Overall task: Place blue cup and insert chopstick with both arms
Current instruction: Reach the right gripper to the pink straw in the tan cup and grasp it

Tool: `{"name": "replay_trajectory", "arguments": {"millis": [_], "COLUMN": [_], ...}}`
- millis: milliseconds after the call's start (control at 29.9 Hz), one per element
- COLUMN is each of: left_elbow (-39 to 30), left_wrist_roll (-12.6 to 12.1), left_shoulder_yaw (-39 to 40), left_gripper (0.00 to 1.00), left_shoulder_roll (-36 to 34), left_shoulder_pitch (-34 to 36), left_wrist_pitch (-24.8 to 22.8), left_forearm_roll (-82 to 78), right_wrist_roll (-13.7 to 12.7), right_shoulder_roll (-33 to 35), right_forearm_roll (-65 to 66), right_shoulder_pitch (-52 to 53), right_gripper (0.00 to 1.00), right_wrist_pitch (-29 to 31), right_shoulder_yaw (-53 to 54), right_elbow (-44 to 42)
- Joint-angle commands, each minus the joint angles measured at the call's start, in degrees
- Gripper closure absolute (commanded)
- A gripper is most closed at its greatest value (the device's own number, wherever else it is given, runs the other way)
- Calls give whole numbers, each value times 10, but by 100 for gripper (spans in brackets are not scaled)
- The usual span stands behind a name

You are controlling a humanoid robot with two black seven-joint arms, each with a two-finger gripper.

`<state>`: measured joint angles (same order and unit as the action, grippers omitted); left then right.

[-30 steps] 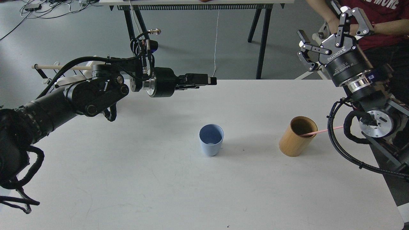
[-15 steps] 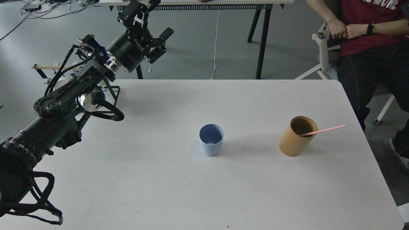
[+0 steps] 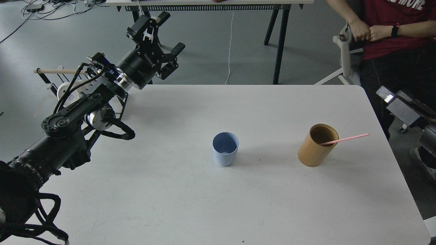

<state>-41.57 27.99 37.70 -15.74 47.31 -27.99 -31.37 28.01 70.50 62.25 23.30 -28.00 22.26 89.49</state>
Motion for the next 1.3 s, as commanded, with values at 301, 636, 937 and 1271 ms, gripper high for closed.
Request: {"name": "replay_trajectory", "arguments": {"millis": [301, 636, 937, 1271], "left_elbow": [1, 4, 5, 5], "left_wrist_roll": [0, 0, 0, 0], "left_shoulder_yaw": [0, 0, 0, 0], "left_gripper": [1, 1, 1, 1], "left_shoulder_roll": [5, 5, 6, 5], "left_shoulder_pitch": [-8, -12, -17, -17], "left_wrist_pitch": [0, 0, 0, 0], "left_forearm_roll": [0, 1, 1, 1], "right_wrist_roll": [0, 0, 0, 0], "right_shoulder_roll": [-106, -157, -158, -162], "right_forearm_roll": [37, 52, 57, 57], "right_shoulder_pitch": [-51, -59, -59, -53], "right_gripper": [10, 31, 47, 59], "right_wrist_pitch": [0, 0, 0, 0], "right_shoulder_yaw": [-1, -7, -8, -27], "right_elbow": [-91, -134, -134, -135]}}
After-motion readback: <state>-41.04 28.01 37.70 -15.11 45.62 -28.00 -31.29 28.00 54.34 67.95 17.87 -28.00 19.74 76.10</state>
